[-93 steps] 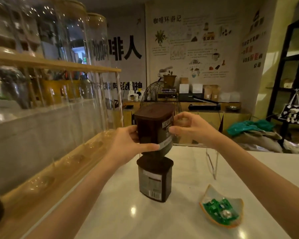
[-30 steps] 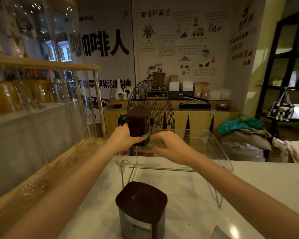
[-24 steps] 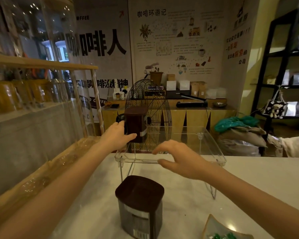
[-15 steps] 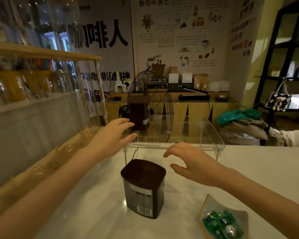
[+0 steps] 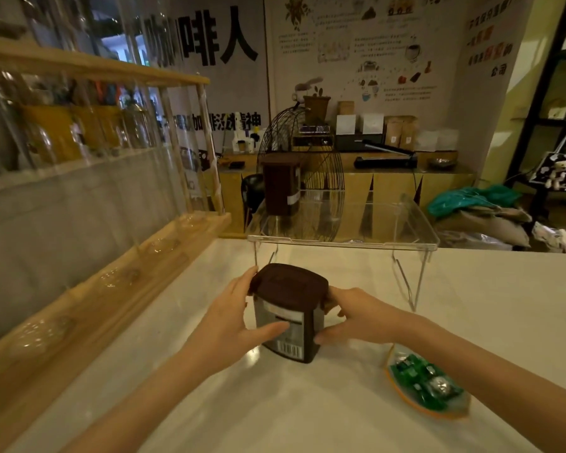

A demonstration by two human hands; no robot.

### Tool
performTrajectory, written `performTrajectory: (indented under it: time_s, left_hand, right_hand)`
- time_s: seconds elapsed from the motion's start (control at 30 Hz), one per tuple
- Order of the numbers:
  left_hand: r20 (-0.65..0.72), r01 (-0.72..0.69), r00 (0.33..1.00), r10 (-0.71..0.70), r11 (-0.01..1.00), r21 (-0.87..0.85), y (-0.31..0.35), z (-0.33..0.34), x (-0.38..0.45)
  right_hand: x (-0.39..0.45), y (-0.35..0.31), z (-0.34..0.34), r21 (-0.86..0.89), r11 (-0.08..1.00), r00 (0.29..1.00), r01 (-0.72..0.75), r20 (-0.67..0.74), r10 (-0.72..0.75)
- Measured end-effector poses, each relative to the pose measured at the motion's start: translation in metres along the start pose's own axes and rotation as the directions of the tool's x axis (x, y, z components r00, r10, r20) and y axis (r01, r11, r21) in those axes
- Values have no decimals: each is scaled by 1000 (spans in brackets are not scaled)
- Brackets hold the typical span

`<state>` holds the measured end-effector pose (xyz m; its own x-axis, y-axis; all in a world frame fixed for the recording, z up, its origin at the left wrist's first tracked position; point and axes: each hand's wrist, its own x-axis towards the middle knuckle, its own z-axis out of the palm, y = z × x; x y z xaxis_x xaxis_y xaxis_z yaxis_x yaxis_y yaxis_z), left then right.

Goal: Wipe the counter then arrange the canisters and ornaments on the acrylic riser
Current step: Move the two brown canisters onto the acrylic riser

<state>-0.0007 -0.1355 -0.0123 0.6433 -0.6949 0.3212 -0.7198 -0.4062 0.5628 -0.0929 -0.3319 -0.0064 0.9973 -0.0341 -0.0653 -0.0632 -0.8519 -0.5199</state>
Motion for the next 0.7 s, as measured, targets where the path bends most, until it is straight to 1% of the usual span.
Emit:
performTrajectory:
  time_s: [0.1,0.2,0.27,0.47,0.53,0.7]
  left_hand:
    - [-53,109,991,-121,976,-190,6,19,-7]
    - [-89,165,977,-196,947,-277,9,32,-9]
    - [-89,195,968,-233,929,-314,12,37,-9]
    - [-89,240,955,-282,916,-322,24,39,-5]
    - [-89,248,953,-289,915,-319,24,35,-4]
    - [-139,182,960,-243,920,-348,32,8,-3]
  right_hand:
    - [0,0,3,39,999,1000,7,-30,-6]
    - [0,2,5,39,999,997,25,-72,-22]
    - [0,3,7,32,999,995,35,-98,-32]
    - [-3,1,12,58,997,983,50,-177,-39]
    - [-5,-2,12,36,998,980,55,-191,-47]
    - [-12,-18,3,1,994,966,110,-235,-106]
